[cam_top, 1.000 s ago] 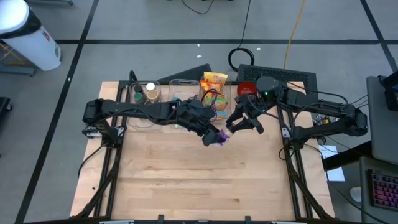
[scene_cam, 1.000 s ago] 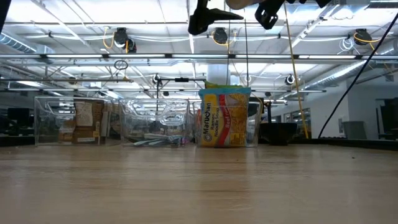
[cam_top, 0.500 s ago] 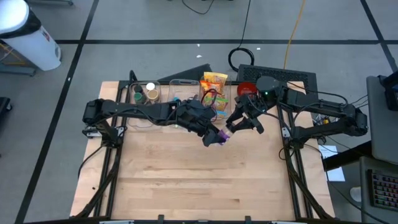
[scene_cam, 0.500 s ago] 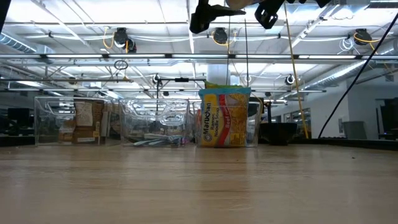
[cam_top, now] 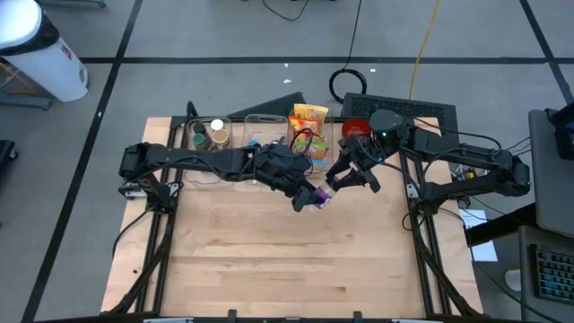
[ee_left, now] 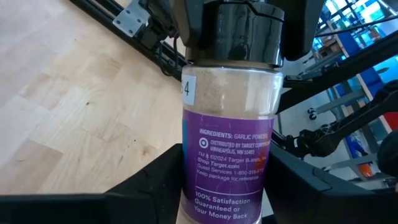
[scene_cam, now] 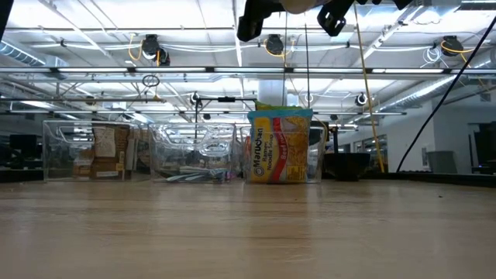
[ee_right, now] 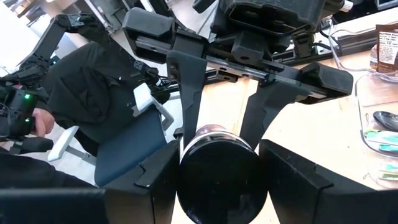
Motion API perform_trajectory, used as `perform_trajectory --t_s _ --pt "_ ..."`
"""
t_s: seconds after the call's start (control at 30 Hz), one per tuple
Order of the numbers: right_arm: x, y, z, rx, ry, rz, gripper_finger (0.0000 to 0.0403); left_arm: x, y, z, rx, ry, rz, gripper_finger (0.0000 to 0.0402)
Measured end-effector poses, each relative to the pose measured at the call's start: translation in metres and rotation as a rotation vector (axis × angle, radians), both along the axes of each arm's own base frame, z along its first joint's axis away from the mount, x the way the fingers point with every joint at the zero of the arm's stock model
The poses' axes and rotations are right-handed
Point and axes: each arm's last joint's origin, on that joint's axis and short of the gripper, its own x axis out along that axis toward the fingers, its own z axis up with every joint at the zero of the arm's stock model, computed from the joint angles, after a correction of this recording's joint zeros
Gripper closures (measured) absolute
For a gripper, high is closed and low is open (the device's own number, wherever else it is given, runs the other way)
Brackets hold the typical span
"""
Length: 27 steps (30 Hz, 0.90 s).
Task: Pick & Place Food Item
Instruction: Put the purple spice bottle into the left transparent bin
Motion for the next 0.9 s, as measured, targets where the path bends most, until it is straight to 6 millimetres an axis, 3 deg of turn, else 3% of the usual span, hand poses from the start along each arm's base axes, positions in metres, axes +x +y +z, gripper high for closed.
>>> perform_trajectory --t_s 0.13,0.33,0.47,0.63,0.9 --pt "0.0 0.0 0.0 0.0 0.0 0.0 0.0211 0.0 0.0 0.0 0.004 -0.004 -0.002 0.0206" --pt "0.001 -0.001 0.004 0.016 -0.023 -0.004 0.0126 0.003 0.0 0.006 0.017 -0.078 -0.006 0.0207" --pt "-0.003 -0.006 0.011 0.026 -0.077 -0.012 0.0093 0.004 0.0 0.01 0.024 -0.118 -0.006 0.0208" --pt "-0.018 -0.015 0.022 0.033 -0.129 -0.055 0.0084 0.004 0.001 0.011 0.024 -0.129 -0.004 0.0208" --pt "-0.042 -0.016 0.037 0.017 -0.191 -0.112 0.0091 0.008 0.015 0.026 0.057 -0.302 0.031 0.0208"
